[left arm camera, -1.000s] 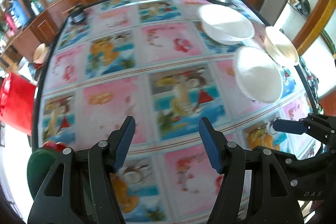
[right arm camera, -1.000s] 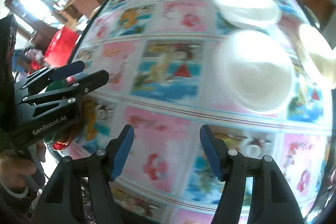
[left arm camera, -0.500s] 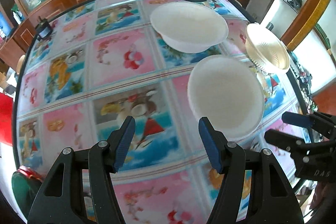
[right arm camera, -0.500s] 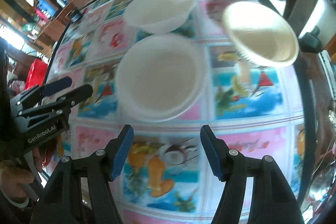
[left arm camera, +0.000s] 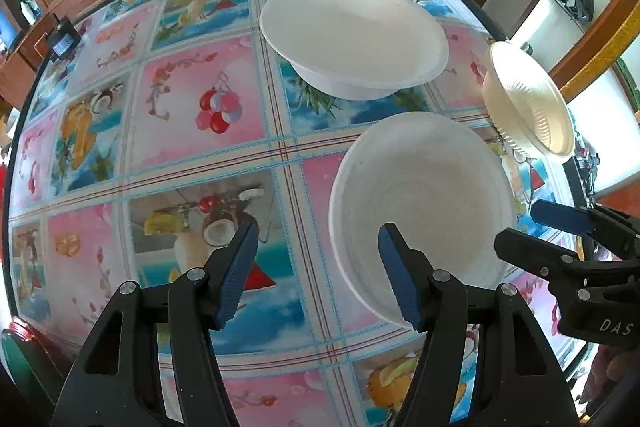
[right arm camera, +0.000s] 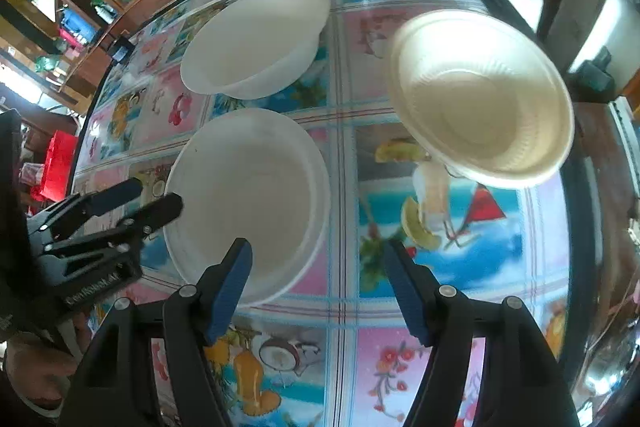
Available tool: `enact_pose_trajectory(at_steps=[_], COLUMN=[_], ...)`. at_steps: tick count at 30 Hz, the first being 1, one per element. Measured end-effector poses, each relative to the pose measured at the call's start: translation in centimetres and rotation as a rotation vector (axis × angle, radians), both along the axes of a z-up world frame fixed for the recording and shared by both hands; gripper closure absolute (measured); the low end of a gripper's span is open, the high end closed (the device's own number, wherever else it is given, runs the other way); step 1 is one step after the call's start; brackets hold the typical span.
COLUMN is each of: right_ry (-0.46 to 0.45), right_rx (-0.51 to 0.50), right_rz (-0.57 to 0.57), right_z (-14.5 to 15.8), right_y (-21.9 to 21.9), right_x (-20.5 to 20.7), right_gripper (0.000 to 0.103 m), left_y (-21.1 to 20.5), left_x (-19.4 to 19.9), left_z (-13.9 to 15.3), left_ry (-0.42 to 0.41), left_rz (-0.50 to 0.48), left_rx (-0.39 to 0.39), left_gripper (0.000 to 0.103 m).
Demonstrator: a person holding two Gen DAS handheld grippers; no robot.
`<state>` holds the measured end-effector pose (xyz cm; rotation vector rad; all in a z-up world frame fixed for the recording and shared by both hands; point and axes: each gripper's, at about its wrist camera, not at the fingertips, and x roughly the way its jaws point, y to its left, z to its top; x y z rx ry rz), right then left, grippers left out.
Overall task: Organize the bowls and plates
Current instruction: 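Close the left gripper on the white bowl rim and lift it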
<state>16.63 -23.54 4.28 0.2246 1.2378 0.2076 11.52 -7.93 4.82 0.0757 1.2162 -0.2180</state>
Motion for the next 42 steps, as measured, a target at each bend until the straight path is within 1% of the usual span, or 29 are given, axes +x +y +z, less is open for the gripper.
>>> enact_pose_trajectory(at_steps=[4,5,6,7,9,10,11,12,13,17,18,20,24,28,32,36,40,42], right_ry=[0.008,0.009,0.012,0.017,0.027,0.032,0.037,0.040,0.041,0.029,0.025,0.021,0.016,0.001,-0.016,-0.022,-0.011,0.003], right_rx=[-0.005,-0.001,0.006,0.012,0.019,0.023,0.028,0.029,0.032,0.049,0.036,0.022,0.043,0.044,0.042,0.037,0.028,0.020], right_rz=[0.040,0.048,0.056,0.067,0.098,0.111,0.122,0.130,0.137,0.154,0.156,0.164,0.163,0.187,0.209,0.225,0.225,0.211], right_z=[-0.5,-0.7,-0.7,-0.8,-1.2,-1.4,-1.7,-1.8,-1.8,-1.0,-0.8,-0.5,0.2,1.2,2.0,2.4,2.0,1.3], right_y=[0.2,0.2,0.1,0.2,0.5,0.6,0.7,0.8,0.9,1.5,1.8,2.2,2.9,4.7,6.9,8.9,10.0,10.0], right_x=[0.9,1.1,1.3,1.4,1.7,1.7,1.8,1.8,1.7,1.1,0.9,0.6,-0.2,-1.2,-1.8,-2.3,-2.5,-2.5], right_gripper=[0.035,0.038,0.047,0.053,0.073,0.078,0.086,0.087,0.087,0.090,0.090,0.090,0.090,0.090,0.090,0.090,0.090,0.090], left_y=[-0.5,-0.7,-0.8,-0.7,-0.5,-0.5,-0.6,-0.7,-0.8,-0.7,-0.5,0.2,1.5,3.5,6.0,8.6,10.6,11.5], left_x=[0.5,0.6,0.6,0.6,0.7,0.7,0.8,0.7,0.6,0.0,-0.3,-0.6,-1.4,-2.8,-4.3,-5.0,-5.8,-6.0], left_z=[-0.9,-1.1,-1.3,-1.5,-2.0,-2.3,-2.5,-2.7,-2.9,-2.4,-2.1,-1.7,-0.6,0.9,1.8,1.7,0.8,0.2], left_ry=[0.020,0.025,0.028,0.028,0.038,0.048,0.055,0.058,0.061,0.046,0.038,0.035,0.023,0.004,-0.004,0.006,0.042,0.077], left_rz=[0.006,0.006,0.003,0.003,0.016,0.017,0.008,-0.002,-0.010,-0.036,-0.039,-0.039,-0.043,-0.036,-0.016,0.014,0.046,0.062], left_rx=[0.002,0.004,0.005,-0.007,-0.049,-0.049,-0.039,-0.029,-0.024,-0.020,-0.020,-0.027,-0.030,-0.030,-0.027,-0.034,-0.055,-0.111], left_gripper=[0.040,0.040,0.040,0.040,0.040,0.047,0.062,0.066,0.068,0.068,0.068,0.068,0.068,0.068,0.068,0.068,0.068,0.068])
